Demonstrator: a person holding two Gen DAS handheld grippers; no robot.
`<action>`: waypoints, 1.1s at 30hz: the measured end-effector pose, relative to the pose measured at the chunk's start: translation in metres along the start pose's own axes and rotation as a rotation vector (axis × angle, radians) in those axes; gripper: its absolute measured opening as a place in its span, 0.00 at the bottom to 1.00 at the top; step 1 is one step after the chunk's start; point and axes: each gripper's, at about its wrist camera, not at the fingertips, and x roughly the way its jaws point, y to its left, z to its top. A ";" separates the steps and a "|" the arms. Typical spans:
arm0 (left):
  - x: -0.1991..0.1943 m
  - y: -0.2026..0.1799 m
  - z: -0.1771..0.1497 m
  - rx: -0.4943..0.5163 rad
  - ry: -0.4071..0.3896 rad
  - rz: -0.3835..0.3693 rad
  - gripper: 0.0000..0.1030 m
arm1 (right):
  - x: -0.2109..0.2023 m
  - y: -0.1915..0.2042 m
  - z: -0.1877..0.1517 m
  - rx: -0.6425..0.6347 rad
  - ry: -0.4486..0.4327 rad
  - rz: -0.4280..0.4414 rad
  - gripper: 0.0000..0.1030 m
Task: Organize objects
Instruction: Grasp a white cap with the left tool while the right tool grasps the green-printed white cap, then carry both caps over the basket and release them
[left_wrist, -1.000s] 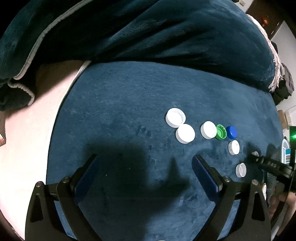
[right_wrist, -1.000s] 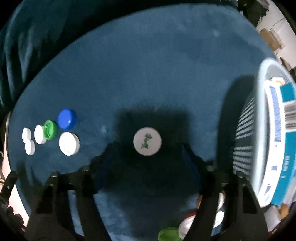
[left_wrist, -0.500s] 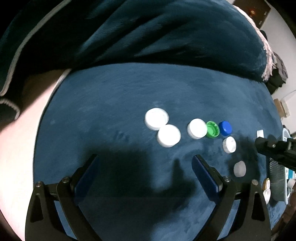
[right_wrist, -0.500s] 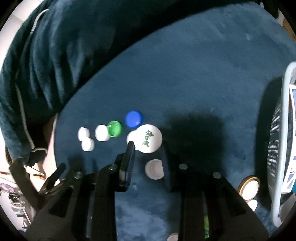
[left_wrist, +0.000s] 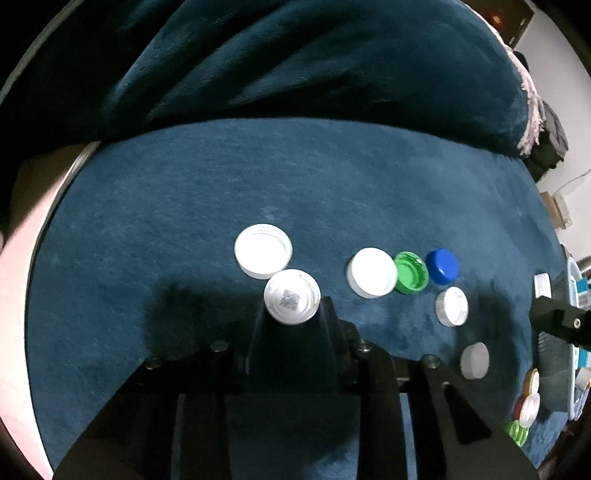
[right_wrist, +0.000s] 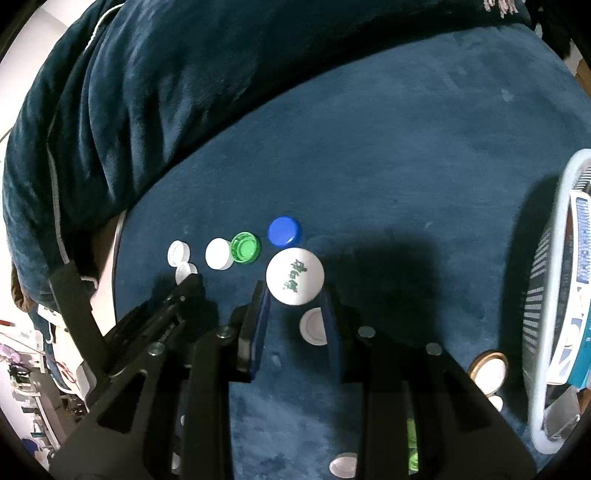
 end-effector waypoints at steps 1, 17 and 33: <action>-0.002 -0.001 -0.001 0.001 -0.001 -0.003 0.29 | -0.001 -0.001 0.000 0.006 -0.003 -0.002 0.29; -0.086 -0.112 0.003 0.128 -0.120 -0.195 0.29 | -0.075 -0.055 -0.024 0.166 -0.142 0.022 0.28; -0.123 -0.297 -0.041 0.378 -0.087 -0.485 0.29 | -0.181 -0.218 -0.089 0.594 -0.394 -0.077 0.29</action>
